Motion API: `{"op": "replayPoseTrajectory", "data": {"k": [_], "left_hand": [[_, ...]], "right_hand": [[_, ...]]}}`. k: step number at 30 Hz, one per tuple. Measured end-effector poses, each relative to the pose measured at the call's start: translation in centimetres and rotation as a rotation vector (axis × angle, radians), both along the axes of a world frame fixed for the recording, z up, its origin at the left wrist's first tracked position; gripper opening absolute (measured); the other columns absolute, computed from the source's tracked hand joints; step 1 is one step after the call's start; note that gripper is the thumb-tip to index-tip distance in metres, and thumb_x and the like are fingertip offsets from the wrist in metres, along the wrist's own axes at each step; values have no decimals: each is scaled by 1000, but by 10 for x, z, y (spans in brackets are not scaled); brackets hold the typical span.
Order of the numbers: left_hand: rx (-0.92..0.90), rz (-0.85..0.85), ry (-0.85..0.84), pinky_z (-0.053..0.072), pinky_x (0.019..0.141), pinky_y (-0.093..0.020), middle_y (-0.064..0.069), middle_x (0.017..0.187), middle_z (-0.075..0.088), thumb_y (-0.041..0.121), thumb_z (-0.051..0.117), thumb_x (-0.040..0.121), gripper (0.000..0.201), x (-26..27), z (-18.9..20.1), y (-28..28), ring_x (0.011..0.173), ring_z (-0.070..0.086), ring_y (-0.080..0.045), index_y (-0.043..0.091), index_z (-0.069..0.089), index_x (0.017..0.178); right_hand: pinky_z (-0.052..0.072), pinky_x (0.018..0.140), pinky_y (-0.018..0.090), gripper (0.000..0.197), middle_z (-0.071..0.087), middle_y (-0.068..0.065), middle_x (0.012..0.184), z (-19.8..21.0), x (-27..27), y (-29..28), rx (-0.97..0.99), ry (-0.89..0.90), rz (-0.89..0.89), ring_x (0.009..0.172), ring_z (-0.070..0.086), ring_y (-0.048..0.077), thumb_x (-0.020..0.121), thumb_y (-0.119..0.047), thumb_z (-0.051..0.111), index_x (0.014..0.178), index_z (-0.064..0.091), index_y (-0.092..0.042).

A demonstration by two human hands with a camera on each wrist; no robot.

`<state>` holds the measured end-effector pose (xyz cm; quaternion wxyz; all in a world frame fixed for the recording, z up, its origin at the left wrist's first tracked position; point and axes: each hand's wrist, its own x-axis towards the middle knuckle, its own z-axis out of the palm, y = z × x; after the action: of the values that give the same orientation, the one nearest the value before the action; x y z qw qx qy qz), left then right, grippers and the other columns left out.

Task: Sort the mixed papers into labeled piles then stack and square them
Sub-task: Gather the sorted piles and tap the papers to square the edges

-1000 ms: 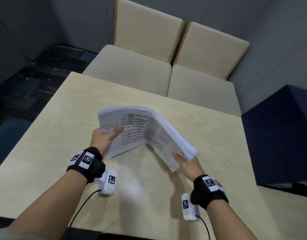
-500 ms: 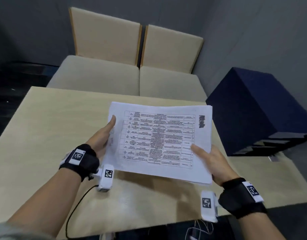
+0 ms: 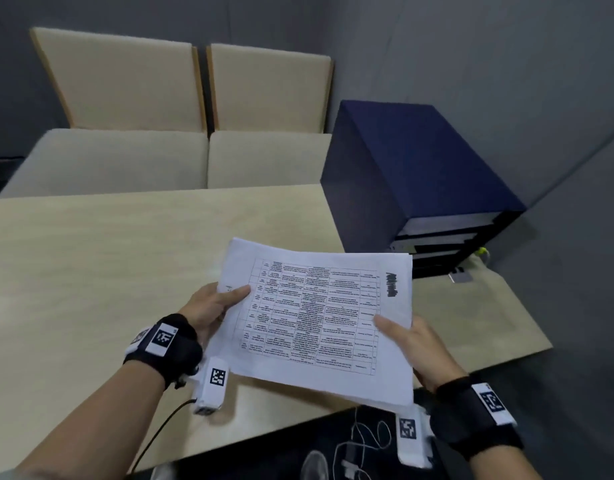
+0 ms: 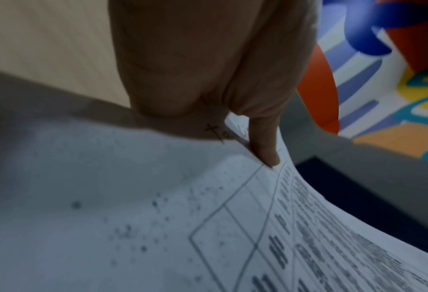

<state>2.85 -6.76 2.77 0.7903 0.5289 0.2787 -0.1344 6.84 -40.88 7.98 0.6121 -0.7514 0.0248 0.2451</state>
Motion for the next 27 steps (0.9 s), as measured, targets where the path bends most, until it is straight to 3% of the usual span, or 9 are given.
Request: {"op": "replayPoseTrajectory", "data": {"k": [5,9,10,12,15,18,20,24,27], "left_hand": [[46,-90,103,60,65,-41,-22,104,72,13,62,93,27,17,-14,-109,90,72,-38,-5,64,114],[224,-246,169,55,85,-48,-23,102,73,19,71,89,31,39,-22,-161,92,69,-40,-6,68,108],[253,-299,191,55,84,-44,-24,101,72,23,75,86,35,44,-25,-169,88,68,-38,-7,69,103],[304,-390,217,52,68,-32,-21,91,70,27,78,82,34,50,-29,-184,72,63,-28,-4,70,93],[313,-446,213,48,57,-23,-14,84,68,27,75,85,26,51,-33,-204,63,62,-22,2,69,91],[176,-345,190,52,54,-25,-28,96,71,26,67,92,26,51,-33,-213,67,69,-30,1,61,96],[170,-245,203,58,56,-30,-30,97,70,23,62,96,28,52,-36,-212,61,68,-30,-4,60,97],[276,-172,240,55,52,-28,-20,79,69,18,58,98,22,39,-50,-191,50,63,-22,-2,60,87],[374,-216,248,49,51,-22,-11,75,72,20,58,98,21,14,-64,-163,54,67,-19,1,62,88]], "right_hand": [[54,94,40,22,75,1,109,-28,15,-119,-89,15,-135,102,71,19,101,-22,54,114,69,-13],[57,73,21,20,76,2,102,-35,24,-192,-121,37,-258,85,73,12,99,-16,56,112,69,-8],[56,68,18,20,75,5,103,-35,26,-206,-121,45,-291,82,72,13,99,-15,57,111,69,-6],[55,63,18,22,72,13,108,-34,28,-228,-120,61,-354,85,68,20,98,-15,57,113,68,-2],[52,68,27,29,70,16,112,-34,28,-253,-118,81,-421,92,67,24,99,-18,58,119,66,0],[54,59,20,25,70,10,108,-35,26,-261,-38,86,-522,75,72,8,101,-19,55,118,64,-4],[53,56,14,24,68,8,109,-39,27,-256,67,70,-614,72,71,0,103,-17,50,122,60,-7],[60,78,26,35,66,10,126,-65,39,-228,220,66,-794,107,68,16,105,-21,45,138,52,-11],[58,80,28,38,63,12,131,-84,52,-192,272,107,-876,106,65,19,106,-21,43,142,47,-8]]}}
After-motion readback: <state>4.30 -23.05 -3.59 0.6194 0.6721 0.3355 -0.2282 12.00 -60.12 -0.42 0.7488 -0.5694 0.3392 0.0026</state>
